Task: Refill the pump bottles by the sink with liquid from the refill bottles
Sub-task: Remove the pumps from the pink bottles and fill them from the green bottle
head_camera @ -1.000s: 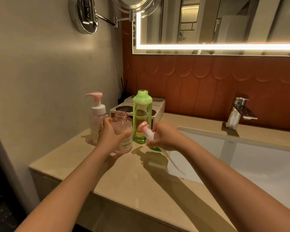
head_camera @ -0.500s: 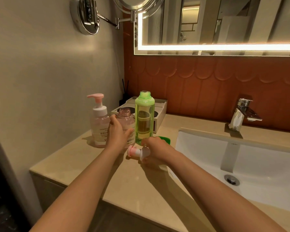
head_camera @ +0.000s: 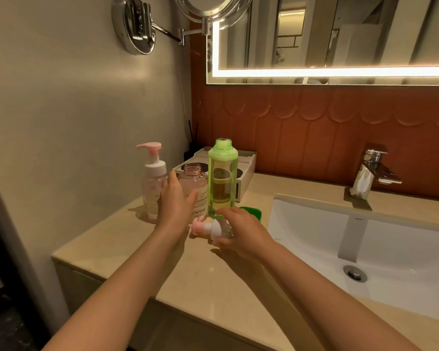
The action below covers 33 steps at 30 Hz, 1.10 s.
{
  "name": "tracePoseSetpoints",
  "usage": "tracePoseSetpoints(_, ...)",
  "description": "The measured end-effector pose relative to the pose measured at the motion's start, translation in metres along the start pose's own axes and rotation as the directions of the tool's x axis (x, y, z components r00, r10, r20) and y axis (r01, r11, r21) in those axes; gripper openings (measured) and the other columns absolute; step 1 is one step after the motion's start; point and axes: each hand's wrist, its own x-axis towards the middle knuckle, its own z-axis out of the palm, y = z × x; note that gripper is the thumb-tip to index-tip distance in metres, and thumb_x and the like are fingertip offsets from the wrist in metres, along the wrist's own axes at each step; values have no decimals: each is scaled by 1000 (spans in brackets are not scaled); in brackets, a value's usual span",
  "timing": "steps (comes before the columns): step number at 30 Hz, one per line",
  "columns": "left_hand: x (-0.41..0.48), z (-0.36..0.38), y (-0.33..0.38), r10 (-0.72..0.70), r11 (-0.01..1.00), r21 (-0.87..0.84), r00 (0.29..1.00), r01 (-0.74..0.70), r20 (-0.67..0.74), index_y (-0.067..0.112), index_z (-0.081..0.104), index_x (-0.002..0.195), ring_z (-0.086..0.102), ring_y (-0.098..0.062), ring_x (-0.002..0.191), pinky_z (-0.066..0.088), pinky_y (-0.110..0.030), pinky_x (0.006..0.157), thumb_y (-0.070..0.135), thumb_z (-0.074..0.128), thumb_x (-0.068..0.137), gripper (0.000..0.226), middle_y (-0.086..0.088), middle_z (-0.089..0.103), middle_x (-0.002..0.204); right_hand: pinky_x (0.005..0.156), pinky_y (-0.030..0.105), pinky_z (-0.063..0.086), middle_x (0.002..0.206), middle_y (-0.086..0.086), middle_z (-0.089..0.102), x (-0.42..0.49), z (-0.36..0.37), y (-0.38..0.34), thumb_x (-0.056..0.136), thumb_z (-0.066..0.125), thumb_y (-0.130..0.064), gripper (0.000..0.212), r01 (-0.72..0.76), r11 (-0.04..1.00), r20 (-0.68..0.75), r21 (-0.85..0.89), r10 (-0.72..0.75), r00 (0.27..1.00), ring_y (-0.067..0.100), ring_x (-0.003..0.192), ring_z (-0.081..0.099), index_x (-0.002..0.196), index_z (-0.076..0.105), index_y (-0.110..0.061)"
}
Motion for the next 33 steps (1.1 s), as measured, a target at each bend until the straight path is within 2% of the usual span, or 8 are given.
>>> tracePoseSetpoints(3, -4, -16, -8, 61, 996, -64, 997, -64, -46, 9, 51, 119, 53, -23, 108, 44, -32, 81, 20, 64, 86, 36, -9, 55, 120, 87, 33, 43, 126, -1, 53, -3, 0, 1, 77, 71, -39, 58, 15, 1000, -15, -7, -15, 1000, 19, 109, 49, 128, 47, -25)
tracePoseSetpoints(6, -3, -30, -23, 69, 992, -99, 994, -77, -79, 9, 54, 105, 54, -23, 96, 41, -31, 75, 21, 68, 83, 29, -7, 53, 109, 91, 32, 39, 129, -1, 52, -5, -2, 1, 78, 69, -40, 56, 31, 999, -35, -27, -32, 999, 18, 114, 45, 128, 47, -26)
tracePoseSetpoints(8, 3, -36, -35, 24, 988, -150, 994, -40, -107, 8, 51, 106, 51, -25, 100, 39, -30, 80, 19, 71, 79, 35, -7, 44, 109, 94, 31, 36, 132, -2, 50, -5, -5, 0, 80, 67, -41, 56, 52, 997, -54, -50, -54, 997, 18, 118, 42, 129, 46, -26)
tracePoseSetpoints(11, 19, -40, -47, -109, 973, -218, 986, 79, -129, 8, 41, 121, 41, -27, 118, 35, -33, 95, 23, 75, 75, 59, -12, 36, 126, 96, 31, 34, 133, -3, 49, 1, -10, -4, 83, 64, -40, 54, 74, 995, -65, -60, -77, 995, 16, 120, 40, 131, 46, -26)
tracePoseSetpoints(13, 32, -42, -51, -174, 957, -251, 981, 148, -84, 11, 33, 131, 36, -28, 127, 33, -38, 100, 29, 78, 72, 76, -12, 32, 137, 95, 31, 34, 133, -3, 50, 6, -13, -8, 85, 61, -40, 50, 89, 993, -68, -71, -94, 993, 16, 120, 40, 131, 47, -26)
tracePoseSetpoints(16, 48, -39, -51, -147, 954, -262, 989, 144, 11, 16, 24, 141, 34, -28, 132, 34, -45, 103, 33, 78, 71, 90, -8, 29, 146, 95, 31, 35, 131, -2, 51, 13, -17, -13, 86, 59, -43, 48, 109, 991, -58, -82, -114, 992, 17, 120, 40, 130, 49, -25)
tracePoseSetpoints(22, 63, -34, -56, -137, 934, -315, 982, 172, 130, 16, 45, 123, 54, -27, 113, 45, -46, 92, 29, 77, 72, 62, -6, 56, 125, 94, 30, 34, 129, -2, 53, 18, -21, -19, 87, 59, -42, 44, 138, 984, -52, -112, -145, 988, 17, 119, 41, 127, 51, -26)
tracePoseSetpoints(33, 37, -47, -65, -92, 920, -364, 983, 145, 159, 17, 52, 116, 59, -24, 103, 48, -46, 90, 28, 80, 69, 55, -4, 62, 115, 93, 31, 40, 125, -5, 55, 10, -34, -26, 88, 57, -42, 39, 165, 984, -47, -68, -169, 985, 14, 113, 45, 124, 54, -27)
